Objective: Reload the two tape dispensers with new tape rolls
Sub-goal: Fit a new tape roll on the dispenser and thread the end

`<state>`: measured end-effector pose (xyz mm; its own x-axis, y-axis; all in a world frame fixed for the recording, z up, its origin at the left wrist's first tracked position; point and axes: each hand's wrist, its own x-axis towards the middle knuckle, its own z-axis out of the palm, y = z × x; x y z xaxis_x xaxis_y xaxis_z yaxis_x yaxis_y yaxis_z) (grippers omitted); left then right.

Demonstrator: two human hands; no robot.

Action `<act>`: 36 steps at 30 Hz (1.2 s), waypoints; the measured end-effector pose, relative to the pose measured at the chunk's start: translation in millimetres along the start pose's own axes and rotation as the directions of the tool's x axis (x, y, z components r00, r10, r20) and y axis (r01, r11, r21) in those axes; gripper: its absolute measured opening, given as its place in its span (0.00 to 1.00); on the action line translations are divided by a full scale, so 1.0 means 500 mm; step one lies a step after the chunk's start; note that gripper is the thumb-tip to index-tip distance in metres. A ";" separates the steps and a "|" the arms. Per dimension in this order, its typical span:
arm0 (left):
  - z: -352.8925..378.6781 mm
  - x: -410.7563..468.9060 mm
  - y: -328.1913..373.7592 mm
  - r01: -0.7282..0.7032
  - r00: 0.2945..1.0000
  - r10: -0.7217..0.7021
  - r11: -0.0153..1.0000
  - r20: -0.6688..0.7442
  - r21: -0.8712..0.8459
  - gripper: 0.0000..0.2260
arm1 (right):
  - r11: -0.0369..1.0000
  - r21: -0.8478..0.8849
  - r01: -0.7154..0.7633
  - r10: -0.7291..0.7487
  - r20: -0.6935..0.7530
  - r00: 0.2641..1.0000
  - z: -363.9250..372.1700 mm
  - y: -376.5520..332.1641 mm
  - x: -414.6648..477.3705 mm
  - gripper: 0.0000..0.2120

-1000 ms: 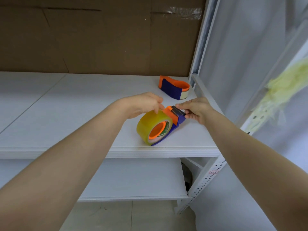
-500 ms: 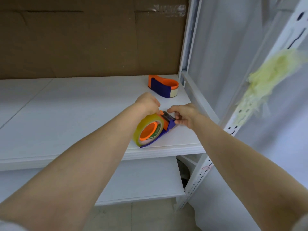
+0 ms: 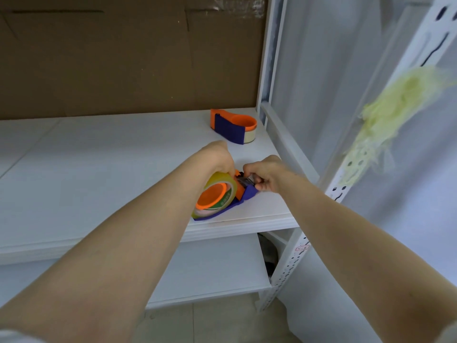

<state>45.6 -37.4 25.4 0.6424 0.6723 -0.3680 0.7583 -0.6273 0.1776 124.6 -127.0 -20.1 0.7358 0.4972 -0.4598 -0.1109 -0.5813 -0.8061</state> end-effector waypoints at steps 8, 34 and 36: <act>0.002 0.010 0.006 -0.017 1.000 0.016 0.990 0.014 0.139 0.16 | 0.998 0.002 0.069 -0.069 -0.018 0.997 -0.001 0.006 0.013 0.12; 0.003 -0.008 -0.010 -0.061 0.998 0.062 0.993 0.001 -0.105 0.17 | 0.957 0.021 0.288 -0.288 0.011 0.958 0.015 0.014 0.028 0.10; 0.003 -0.005 -0.012 -0.064 0.998 0.065 0.993 0.002 -0.100 0.20 | 0.967 0.117 0.227 -0.236 0.077 0.969 0.004 0.012 0.027 0.11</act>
<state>39.3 -35.8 24.0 0.6899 0.6293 -0.3578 0.7228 -0.6266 0.2916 132.3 -122.4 -31.6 0.6877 0.6684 -0.2833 -0.0183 -0.3742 -0.9272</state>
